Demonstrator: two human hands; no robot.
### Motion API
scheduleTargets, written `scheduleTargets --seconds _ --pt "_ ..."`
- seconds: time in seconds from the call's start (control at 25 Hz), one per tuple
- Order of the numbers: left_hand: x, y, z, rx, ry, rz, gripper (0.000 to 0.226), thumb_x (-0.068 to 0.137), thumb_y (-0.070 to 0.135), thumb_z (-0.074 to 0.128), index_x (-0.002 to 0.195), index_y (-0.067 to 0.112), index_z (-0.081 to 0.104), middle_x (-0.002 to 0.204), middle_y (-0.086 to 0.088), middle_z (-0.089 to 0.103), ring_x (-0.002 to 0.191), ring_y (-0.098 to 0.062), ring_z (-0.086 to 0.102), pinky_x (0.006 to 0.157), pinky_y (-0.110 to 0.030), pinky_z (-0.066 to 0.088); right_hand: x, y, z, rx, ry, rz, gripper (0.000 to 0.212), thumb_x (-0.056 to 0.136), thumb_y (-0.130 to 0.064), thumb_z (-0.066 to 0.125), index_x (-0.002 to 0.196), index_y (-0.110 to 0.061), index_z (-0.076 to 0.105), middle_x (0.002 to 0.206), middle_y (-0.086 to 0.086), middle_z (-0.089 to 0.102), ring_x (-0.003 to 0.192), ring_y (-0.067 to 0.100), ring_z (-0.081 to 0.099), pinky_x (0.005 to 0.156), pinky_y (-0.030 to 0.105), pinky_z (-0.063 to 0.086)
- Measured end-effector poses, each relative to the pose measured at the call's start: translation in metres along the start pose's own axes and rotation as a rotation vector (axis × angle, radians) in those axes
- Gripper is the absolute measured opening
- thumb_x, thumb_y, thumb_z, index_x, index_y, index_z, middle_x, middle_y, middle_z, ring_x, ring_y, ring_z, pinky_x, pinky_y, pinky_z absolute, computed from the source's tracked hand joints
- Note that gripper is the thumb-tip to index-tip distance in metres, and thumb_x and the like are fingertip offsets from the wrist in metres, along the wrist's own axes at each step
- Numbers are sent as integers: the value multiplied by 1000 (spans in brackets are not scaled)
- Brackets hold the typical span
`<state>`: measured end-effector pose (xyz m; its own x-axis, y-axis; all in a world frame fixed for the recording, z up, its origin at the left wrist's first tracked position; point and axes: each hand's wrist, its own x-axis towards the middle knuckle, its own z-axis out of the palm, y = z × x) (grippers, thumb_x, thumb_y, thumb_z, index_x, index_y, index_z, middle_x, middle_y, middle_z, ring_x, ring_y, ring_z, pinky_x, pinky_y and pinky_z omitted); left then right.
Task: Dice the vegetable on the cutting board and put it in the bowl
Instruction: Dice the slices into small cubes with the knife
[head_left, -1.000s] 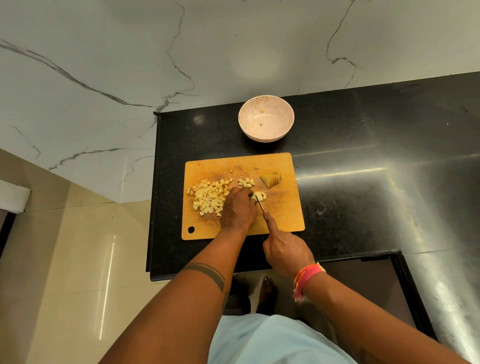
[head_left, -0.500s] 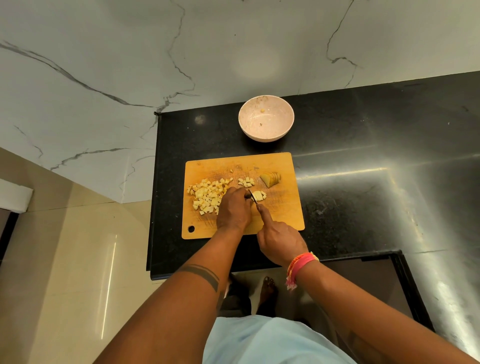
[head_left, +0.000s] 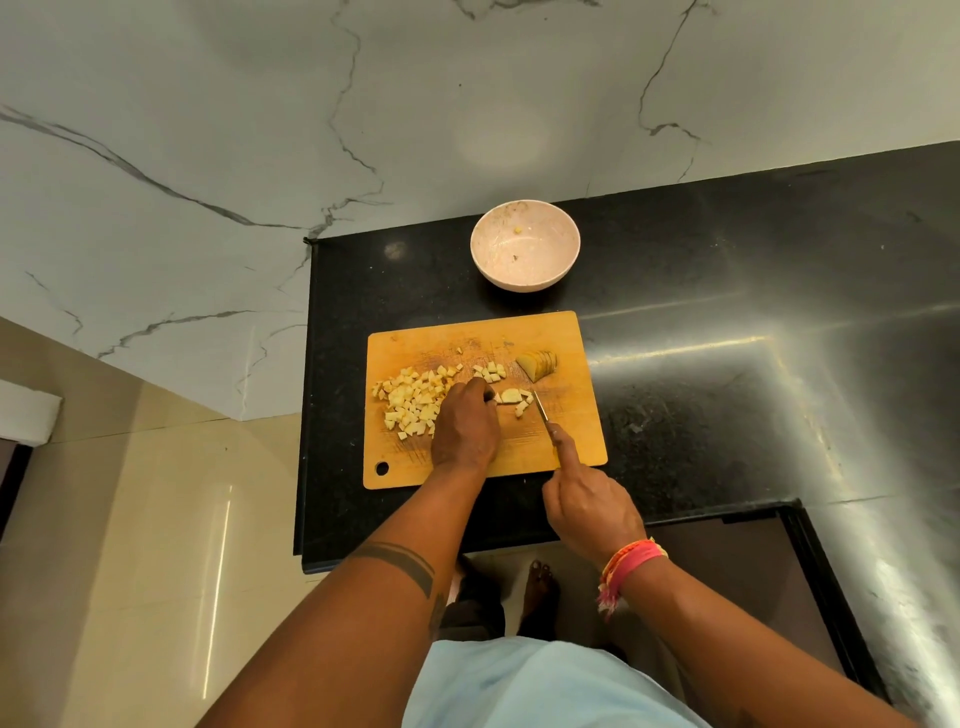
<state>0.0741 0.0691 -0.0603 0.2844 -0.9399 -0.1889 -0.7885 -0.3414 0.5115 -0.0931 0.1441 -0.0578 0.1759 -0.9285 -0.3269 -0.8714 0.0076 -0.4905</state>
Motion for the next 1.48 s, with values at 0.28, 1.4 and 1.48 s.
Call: scheduleTargets --seconds 0.28,1.4,1.48 --pt "-7 -8 5 165 -87 295 24 102 26 55 123 16 60 123 -4 53 114 -23 51 87 -36 50 12 -31 18 18 -51 18 71 100 -24 38 161 -23 0 77 4 64 59 25 56 56 40 47" --pt "45 34 17 -176 -73 223 29 94 14 66 121 21 65 124 2 57 105 -17 62 92 -37 56 29 -3 -20 163 215 65 65 99 -21 44 158 -32 19 53 -4 52 42 14 47 41 28 30" --pt "37 28 16 -184 -38 231 23 95 12 63 117 18 68 119 2 59 104 -15 62 92 -33 56 25 -4 -19 150 195 52 64 99 -21 45 157 -32 20 53 -5 51 42 14 46 40 28 29"
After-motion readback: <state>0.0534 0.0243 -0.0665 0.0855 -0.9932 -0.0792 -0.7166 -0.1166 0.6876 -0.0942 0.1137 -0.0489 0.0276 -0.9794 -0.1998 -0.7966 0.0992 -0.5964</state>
